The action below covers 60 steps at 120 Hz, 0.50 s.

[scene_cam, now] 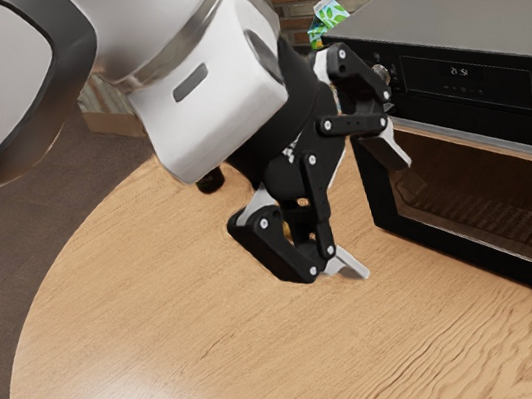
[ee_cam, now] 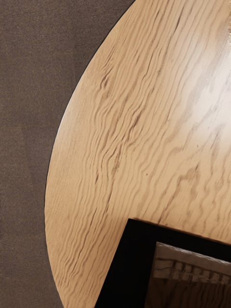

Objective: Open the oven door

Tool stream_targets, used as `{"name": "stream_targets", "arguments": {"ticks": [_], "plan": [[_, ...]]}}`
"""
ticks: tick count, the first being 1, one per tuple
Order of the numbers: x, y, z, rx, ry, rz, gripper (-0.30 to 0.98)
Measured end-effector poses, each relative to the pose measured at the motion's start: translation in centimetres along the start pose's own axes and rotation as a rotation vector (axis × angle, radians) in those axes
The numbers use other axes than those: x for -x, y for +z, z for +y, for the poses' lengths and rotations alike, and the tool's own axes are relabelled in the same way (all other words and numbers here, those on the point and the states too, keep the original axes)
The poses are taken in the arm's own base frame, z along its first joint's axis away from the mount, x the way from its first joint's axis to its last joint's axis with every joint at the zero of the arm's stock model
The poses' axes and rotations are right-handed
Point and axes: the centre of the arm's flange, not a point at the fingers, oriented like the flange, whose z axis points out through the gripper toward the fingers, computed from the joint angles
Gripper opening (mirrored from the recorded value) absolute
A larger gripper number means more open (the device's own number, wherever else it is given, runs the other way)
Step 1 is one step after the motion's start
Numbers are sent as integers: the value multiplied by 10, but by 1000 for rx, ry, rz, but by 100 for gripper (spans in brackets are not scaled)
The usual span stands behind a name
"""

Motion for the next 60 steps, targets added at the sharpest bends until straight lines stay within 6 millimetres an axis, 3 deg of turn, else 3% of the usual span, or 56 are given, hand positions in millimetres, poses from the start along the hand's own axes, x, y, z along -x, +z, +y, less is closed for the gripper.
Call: {"name": "stream_targets", "arguments": {"ticks": [32,60], "plan": [[8,46,-48,13,184,-15,66],[24,62,-83,-3,272,-36,66]]}}
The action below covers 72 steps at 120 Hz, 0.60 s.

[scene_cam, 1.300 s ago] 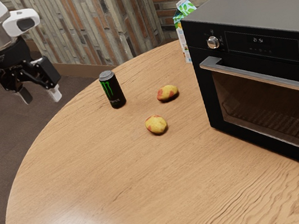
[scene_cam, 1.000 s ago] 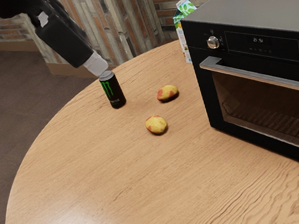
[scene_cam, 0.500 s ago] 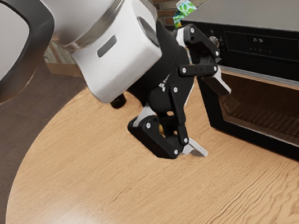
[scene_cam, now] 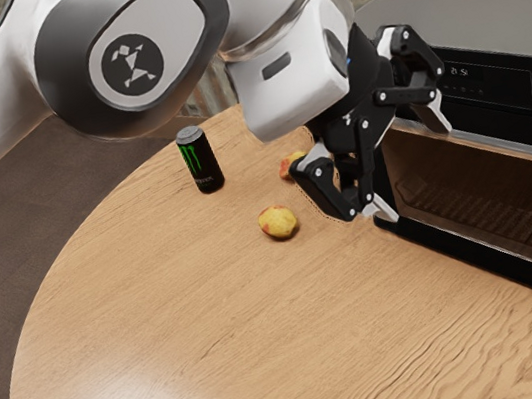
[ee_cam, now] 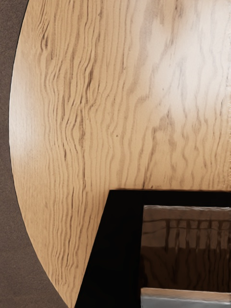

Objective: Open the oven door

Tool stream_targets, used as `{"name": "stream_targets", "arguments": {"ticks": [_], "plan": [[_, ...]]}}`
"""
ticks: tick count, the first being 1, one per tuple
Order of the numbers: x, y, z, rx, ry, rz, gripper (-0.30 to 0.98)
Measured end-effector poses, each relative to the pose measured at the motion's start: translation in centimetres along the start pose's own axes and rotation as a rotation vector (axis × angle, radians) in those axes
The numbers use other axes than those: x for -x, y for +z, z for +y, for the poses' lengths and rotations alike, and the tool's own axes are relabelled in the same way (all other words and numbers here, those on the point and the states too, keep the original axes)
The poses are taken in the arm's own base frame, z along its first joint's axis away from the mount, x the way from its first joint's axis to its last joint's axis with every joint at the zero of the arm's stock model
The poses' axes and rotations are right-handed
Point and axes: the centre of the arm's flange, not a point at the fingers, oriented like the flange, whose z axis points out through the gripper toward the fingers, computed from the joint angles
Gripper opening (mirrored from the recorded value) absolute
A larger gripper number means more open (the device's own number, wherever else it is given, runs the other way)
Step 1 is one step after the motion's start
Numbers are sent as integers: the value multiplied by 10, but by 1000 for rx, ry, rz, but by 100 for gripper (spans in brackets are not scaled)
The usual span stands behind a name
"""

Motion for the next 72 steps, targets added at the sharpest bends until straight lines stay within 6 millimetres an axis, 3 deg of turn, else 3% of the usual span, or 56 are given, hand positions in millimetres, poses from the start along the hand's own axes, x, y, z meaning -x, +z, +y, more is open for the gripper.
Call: {"name": "stream_targets", "arguments": {"ticks": [19,53,72], "plan": [[11,26,-23,11,41,-16,66],[21,78,-32,65,95,-47,66],[29,97,-38,76,108,-52,66]]}}
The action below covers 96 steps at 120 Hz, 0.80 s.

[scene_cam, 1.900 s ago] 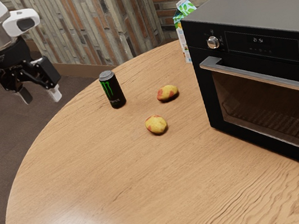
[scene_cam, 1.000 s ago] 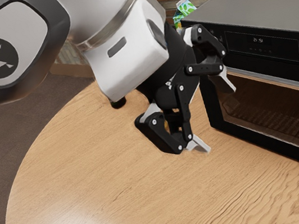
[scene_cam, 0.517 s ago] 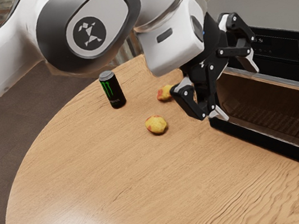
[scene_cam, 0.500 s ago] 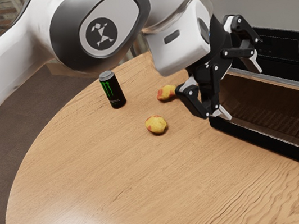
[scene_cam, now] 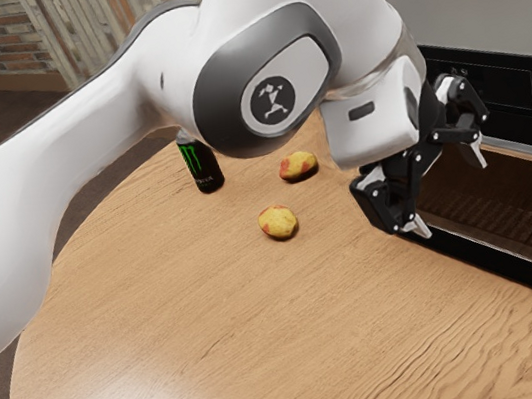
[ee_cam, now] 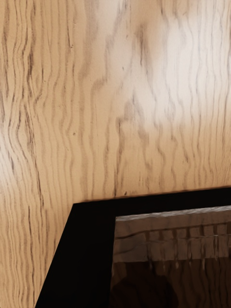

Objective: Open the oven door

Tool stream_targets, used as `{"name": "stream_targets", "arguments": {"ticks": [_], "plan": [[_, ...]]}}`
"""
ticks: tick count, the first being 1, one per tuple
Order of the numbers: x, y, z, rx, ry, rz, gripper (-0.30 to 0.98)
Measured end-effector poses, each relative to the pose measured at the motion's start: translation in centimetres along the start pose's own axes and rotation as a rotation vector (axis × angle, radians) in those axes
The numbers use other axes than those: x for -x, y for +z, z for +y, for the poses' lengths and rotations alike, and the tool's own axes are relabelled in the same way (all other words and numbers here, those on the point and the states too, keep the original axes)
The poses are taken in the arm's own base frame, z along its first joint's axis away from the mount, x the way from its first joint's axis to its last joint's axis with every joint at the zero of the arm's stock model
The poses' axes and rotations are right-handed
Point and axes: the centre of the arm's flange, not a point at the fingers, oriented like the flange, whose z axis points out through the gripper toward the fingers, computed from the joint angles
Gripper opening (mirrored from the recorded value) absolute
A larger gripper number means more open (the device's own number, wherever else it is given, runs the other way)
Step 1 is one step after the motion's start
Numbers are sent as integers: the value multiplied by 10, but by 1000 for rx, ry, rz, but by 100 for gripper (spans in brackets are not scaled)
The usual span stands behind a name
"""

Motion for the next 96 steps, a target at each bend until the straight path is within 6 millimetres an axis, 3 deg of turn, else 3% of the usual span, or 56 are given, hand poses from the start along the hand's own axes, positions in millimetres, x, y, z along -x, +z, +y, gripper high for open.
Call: {"name": "stream_targets", "arguments": {"ticks": [37,96], "plan": [[50,16,-32,-28,-37,-13,66],[69,13,-45,-56,-29,-21,66]]}}
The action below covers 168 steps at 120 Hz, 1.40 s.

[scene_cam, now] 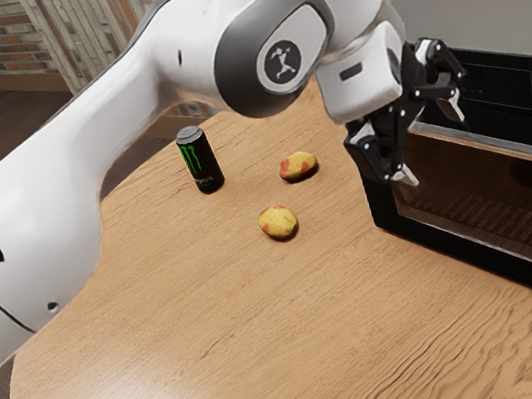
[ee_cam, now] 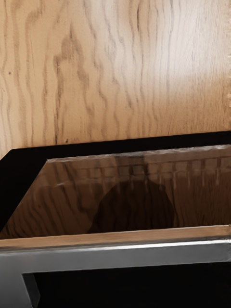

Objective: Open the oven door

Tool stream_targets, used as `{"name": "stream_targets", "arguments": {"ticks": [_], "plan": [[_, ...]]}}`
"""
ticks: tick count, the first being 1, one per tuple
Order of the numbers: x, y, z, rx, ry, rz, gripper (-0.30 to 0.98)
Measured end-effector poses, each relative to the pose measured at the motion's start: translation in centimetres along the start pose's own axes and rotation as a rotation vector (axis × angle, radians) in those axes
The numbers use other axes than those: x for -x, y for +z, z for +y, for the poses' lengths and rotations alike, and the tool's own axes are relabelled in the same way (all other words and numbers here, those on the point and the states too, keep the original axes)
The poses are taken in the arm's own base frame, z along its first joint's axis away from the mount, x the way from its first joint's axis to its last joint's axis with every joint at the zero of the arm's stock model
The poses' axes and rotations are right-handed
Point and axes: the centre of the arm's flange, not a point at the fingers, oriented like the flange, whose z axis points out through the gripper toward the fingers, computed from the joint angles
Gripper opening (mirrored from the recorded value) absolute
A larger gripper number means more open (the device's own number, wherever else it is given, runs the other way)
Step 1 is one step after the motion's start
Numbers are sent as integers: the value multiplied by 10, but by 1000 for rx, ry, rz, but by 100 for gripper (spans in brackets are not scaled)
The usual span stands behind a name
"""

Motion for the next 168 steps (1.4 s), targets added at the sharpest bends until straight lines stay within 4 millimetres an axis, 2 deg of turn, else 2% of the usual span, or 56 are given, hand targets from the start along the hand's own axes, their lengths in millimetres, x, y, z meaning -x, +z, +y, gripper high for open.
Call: {"name": "stream_targets", "arguments": {"ticks": [44,58,72,83,90,96,99,108,111,113,115,118,122,124,126,128,130,132,136,138,141,143,146,151,161,165,168], "plan": [[16,8,-6,-8,-15,-4,66],[19,17,-8,-6,-24,-7,66],[20,25,-9,-4,-28,-6,66],[14,23,-7,5,-22,-3,66],[9,22,-2,27,-19,-6,67],[8,26,8,63,-18,-16,73],[7,29,14,83,-19,-21,69],[1,36,33,137,-14,-34,68],[-28,23,64,167,31,-52,55],[-57,4,90,172,80,-67,49],[-90,-24,116,160,138,-84,50],[-143,-86,153,106,229,-118,53],[-237,-180,219,1,393,-137,55],[-260,-234,244,-75,429,-141,56],[-246,-287,247,-152,385,-153,57],[-213,-332,244,-215,295,-174,58],[-165,-364,237,-257,174,-205,59],[-112,-384,230,-275,44,-236,60],[3,-393,221,-246,-226,-269,61],[50,-389,219,-216,-340,-283,61],[104,-374,216,-163,-490,-309,62],[131,-362,214,-126,-581,-327,62],[161,-342,211,-74,-695,-350,63],[197,-300,196,5,-848,-377,64],[243,-209,176,160,-1079,-360,65],[258,-181,176,210,-1159,-345,65],[267,-168,178,233,-1215,-334,65]]}}
